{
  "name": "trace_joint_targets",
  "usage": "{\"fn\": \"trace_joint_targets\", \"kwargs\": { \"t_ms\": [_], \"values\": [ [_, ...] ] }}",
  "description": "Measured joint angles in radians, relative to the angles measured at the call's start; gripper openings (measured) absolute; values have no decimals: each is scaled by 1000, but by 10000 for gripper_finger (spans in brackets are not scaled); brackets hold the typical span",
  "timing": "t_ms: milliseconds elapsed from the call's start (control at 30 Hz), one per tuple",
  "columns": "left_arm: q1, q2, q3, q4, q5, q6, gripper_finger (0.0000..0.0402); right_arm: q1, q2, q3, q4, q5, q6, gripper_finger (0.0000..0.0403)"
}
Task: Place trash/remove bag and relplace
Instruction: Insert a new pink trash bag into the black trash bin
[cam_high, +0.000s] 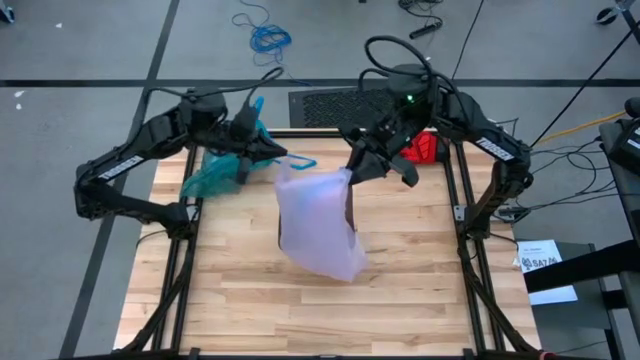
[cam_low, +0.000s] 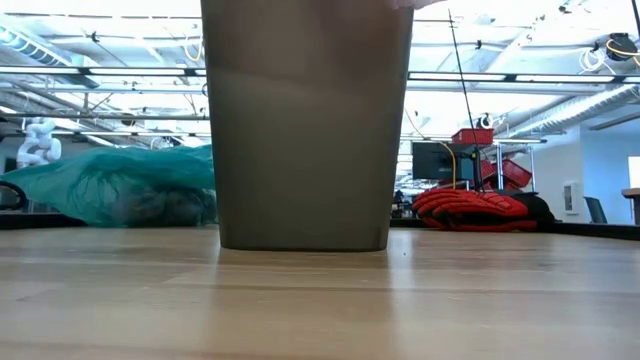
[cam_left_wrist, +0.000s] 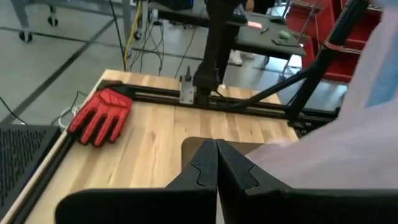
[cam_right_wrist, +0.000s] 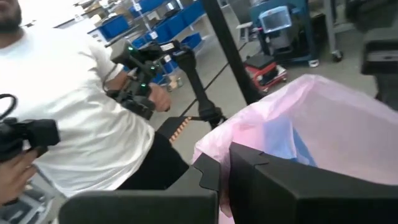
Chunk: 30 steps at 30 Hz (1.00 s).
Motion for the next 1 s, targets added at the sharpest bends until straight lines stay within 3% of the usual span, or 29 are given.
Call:
{"fn": "trace_joint_targets", "kwargs": {
  "t_ms": [300,533,800,1000],
  "values": [
    [-69,103,0,-15,50,0,0,30,-1,0,-35,-5,32,0],
    [-119,116,-23,-49,49,9,0,31,-1,0,-252,73,-2,0],
    [-127,47,-187,22,43,-54,0,31,34,0,-446,130,-72,0],
    [-154,5,-315,236,42,-153,0,31,66,-1,-538,142,-127,0]
  ]
}}
